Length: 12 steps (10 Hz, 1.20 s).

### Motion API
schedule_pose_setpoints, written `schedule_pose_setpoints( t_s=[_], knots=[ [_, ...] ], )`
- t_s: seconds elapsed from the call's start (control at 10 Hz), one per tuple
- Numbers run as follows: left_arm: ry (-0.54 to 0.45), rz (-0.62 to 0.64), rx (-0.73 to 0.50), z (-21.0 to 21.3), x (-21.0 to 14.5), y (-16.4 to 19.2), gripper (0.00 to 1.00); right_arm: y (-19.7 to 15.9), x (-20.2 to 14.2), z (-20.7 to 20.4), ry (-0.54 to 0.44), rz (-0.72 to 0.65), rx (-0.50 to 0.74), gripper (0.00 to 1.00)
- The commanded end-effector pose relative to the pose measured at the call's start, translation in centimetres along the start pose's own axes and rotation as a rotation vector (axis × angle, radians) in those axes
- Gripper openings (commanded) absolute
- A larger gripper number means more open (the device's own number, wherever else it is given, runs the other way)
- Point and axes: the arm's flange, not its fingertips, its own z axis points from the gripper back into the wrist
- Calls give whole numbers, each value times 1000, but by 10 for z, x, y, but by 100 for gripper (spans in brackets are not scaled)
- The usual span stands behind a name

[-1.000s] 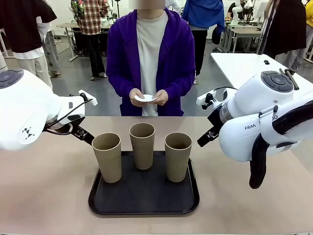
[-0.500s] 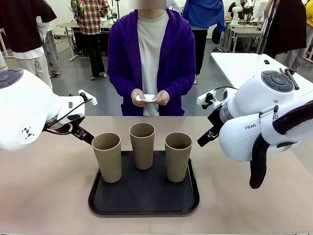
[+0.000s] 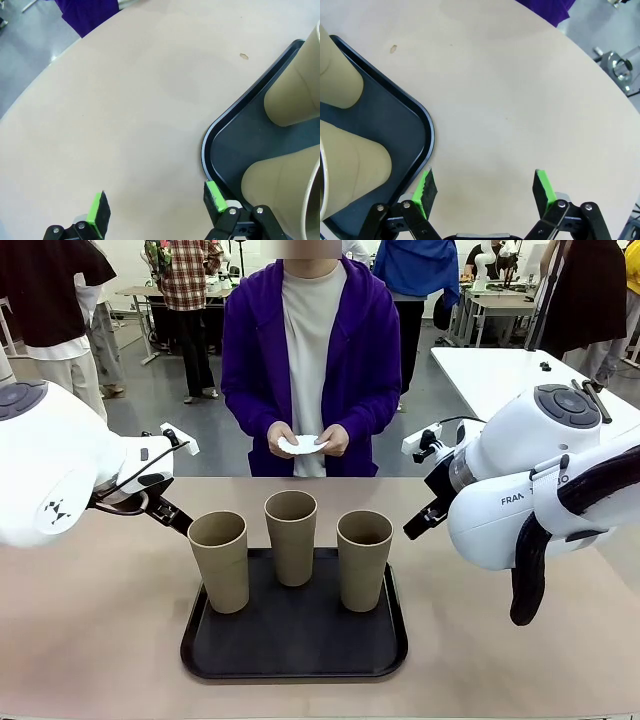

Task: Place coasters on the table and set cups on them.
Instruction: Pick up one Reusable plastic cup and place it on a coaster set by the human.

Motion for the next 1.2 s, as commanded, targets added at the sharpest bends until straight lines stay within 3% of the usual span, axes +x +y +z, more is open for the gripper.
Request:
schedule_pose_setpoints(
  t_s=[0.0, 0.1, 0.3, 0.6, 0.8, 0.9, 1.0, 1.1],
  knots=[
    [0, 0, 0, 0, 0, 0, 100, 0, 0, 0, 0, 0, 0, 100],
    [0, 0, 0, 0, 0, 0, 100, 5, 1, 18, 20, -10, -16, 100],
    [10, -67, 28, 72, -7, 4, 100, 10, -12, 78, 89, -78, -59, 100],
    [157, -108, -18, 131, -43, -18, 100, 26, -65, 152, 184, -121, -24, 100],
    [236, -88, -95, 151, -76, -39, 100, 44, -114, 162, 244, -139, 60, 100],
    [213, -64, -61, 151, -86, -48, 100, 47, -128, 154, 274, -94, 32, 100],
    [209, -98, -56, 148, -16, -16, 100, 18, -24, 176, 235, -115, 2, 100],
    [209, -98, -56, 148, -16, -16, 100, 18, -24, 176, 235, -115, 2, 100]
  ],
)
